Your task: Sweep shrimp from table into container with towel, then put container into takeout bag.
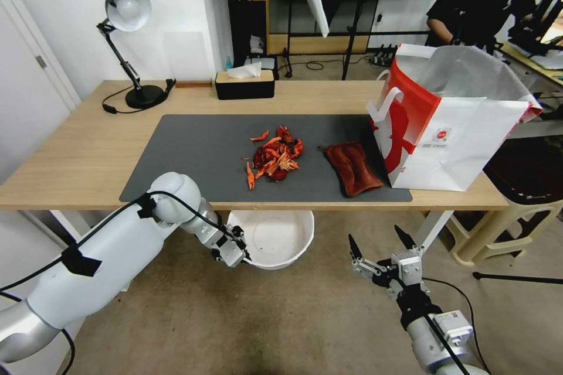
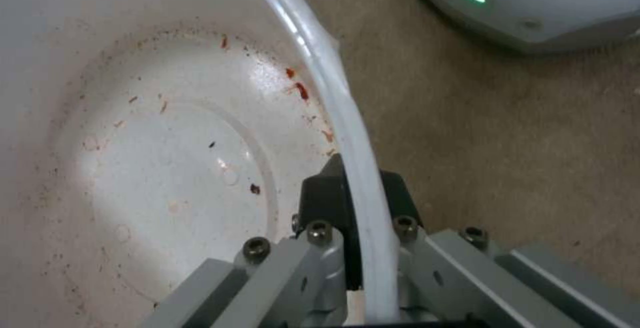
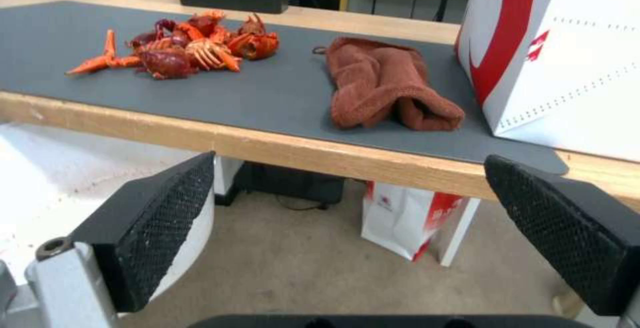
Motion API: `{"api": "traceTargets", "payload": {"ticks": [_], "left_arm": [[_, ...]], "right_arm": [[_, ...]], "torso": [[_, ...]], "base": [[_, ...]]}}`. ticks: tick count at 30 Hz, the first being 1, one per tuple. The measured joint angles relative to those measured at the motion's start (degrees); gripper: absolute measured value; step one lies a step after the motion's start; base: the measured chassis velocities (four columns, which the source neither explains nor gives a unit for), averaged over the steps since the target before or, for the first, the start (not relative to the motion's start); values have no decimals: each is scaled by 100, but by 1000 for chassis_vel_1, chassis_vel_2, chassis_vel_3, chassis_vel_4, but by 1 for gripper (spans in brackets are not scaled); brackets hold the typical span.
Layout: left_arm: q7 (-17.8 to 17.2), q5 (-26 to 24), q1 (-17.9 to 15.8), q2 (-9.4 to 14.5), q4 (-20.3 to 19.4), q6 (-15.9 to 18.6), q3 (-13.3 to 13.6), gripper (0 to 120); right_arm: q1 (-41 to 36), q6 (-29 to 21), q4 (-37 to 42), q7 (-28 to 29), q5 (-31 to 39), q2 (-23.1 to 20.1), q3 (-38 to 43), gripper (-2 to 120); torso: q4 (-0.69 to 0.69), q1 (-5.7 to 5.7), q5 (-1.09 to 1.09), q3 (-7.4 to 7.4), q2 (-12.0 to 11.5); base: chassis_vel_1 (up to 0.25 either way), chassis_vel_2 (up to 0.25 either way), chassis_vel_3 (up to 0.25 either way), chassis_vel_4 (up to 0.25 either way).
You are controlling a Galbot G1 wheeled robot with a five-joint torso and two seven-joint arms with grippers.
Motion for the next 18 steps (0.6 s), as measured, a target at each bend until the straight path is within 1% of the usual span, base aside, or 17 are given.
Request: {"api": "traceTargets", "payload": {"ticks": [1, 3, 4, 8, 10, 11, 12, 13, 14, 15, 16, 17, 18], "left_arm": [[2, -2, -18, 0, 2, -3, 25, 0], [10, -17, -76, 16, 7, -9, 98, 0], [10, -17, -76, 16, 7, -9, 98, 0], [15, -38, -150, 47, -2, -17, 199, 0], [15, -44, -173, 45, 3, -18, 237, 0], [15, -51, -240, 27, 37, -26, 334, 0], [14, -64, -368, -30, 116, -51, 511, 0], [14, -64, -368, -30, 116, -51, 511, 0], [7, -107, -616, -173, 304, -125, 815, 0], [0, -141, -807, -299, 444, -183, 1038, 0], [-8, -166, -941, -376, 507, -217, 1161, 0], [-8, -166, -941, -376, 507, -217, 1161, 0], [-9, -175, -1000, -407, 534, -226, 1210, 0]], "right_arm": [[22, -26, 2, 4, 59, -15, 0, 100], [161, -180, 38, 23, 458, -129, -13, 100], [161, -180, 38, 23, 458, -129, -13, 100], [570, -386, 35, 130, 1196, -401, -88, 100], [679, -441, 23, 157, 1330, -460, -104, 100], [810, -503, 10, 191, 1477, -527, -114, 100], [927, -563, -1, 233, 1589, -590, -105, 100], [927, -563, -1, 233, 1589, -590, -105, 100], [979, -589, -3, 278, 1648, -623, -49, 100], [994, -593, -3, 321, 1674, -632, -7, 100], [1096, -636, -29, 377, 1719, -683, 0, 100], [1096, -636, -29, 377, 1719, -683, 0, 100], [1237, -687, -89, 417, 1740, -744, -10, 100]], "torso": [[0, 0, 0, 0, 0], [0, 0, 0, 0, 0], [0, 0, 0, 0, 0], [1, -1, 0, 0, 0], [1, -1, 1, 0, 0], [2, -1, 1, 0, 0], [5, -1, 2, -1, 0], [5, -1, 2, -1, 0], [6, -1, 2, -1, 0], [-2, -1, -1, 0, 0], [-12, 0, -5, 0, 0], [-12, 0, -5, 0, 0], [-10, -1, 2, -1, 0]], "base": [[0, 0, 0, 0], [0, 0, 0, 0], [0, 0, 0, 0], [0, 0, 0, 0], [0, 0, 0, 0], [0, 0, 0, 0], [0, 0, 0, 0], [0, 0, 0, 0], [0, 0, 0, 0], [0, 0, 0, 0], [0, 0, 0, 0], [0, 0, 0, 0], [0, 0, 0, 0]]}}
